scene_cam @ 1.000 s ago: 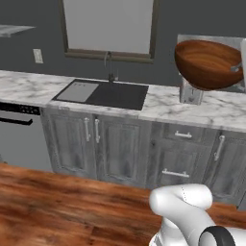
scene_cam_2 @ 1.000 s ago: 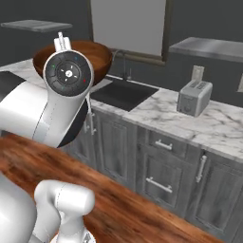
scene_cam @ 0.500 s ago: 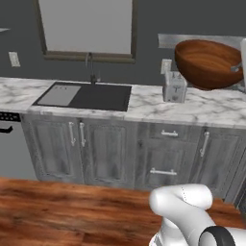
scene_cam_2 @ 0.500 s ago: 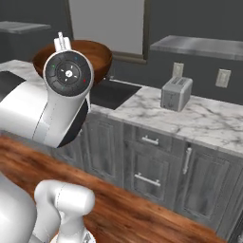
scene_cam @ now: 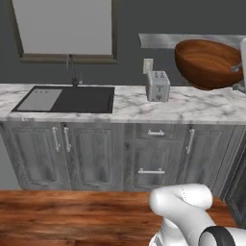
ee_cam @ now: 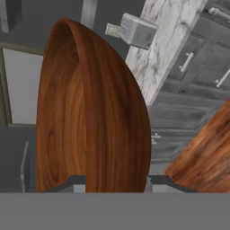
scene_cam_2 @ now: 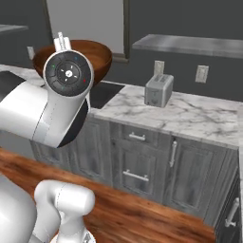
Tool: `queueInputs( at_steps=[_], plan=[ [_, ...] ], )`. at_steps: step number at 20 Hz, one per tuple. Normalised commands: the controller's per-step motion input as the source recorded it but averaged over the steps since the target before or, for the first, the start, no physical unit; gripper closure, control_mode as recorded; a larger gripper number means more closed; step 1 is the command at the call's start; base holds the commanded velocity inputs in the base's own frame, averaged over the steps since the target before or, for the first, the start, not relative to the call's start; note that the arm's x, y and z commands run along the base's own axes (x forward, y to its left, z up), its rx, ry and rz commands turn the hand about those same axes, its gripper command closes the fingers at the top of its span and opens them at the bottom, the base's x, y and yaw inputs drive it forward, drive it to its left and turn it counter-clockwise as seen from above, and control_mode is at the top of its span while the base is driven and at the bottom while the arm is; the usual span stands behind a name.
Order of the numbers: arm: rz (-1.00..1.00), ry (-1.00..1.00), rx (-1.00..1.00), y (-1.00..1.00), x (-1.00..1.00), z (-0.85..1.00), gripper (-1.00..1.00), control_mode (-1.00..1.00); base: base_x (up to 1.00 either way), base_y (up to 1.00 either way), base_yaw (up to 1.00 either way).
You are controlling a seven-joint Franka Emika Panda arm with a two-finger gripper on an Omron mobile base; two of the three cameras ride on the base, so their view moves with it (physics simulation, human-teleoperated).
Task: Move the bowls from the cabinet to the plates on the dining table.
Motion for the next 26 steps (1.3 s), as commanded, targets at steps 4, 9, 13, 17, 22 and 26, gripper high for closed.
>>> queueInputs(
  at_steps=[4, 9, 13, 17, 22, 26],
  plan=[
    [0.0, 0.0, 0.0, 0.0, 0.0, 0.0, 1.0, 1.0, 0.0, 0.0, -0.25],
    [0.0, 0.0, 0.0, 0.0, 0.0, 0.0, 1.0, 1.0, 0.0, 0.0, -0.25],
    [0.0, 0.0, 0.0, 0.0, 0.0, 0.0, 1.0, 1.0, 0.0, 0.0, -0.25],
    [0.0, 0.0, 0.0, 0.0, 0.0, 0.0, 1.0, 1.0, 0.0, 0.0, -0.25],
    [0.0, 0.0, 0.0, 0.0, 0.0, 0.0, 1.0, 1.0, 0.0, 0.0, -0.25],
    [0.0, 0.0, 0.0, 0.0, 0.0, 0.0, 1.0, 1.0, 0.0, 0.0, -0.25]
  ],
)
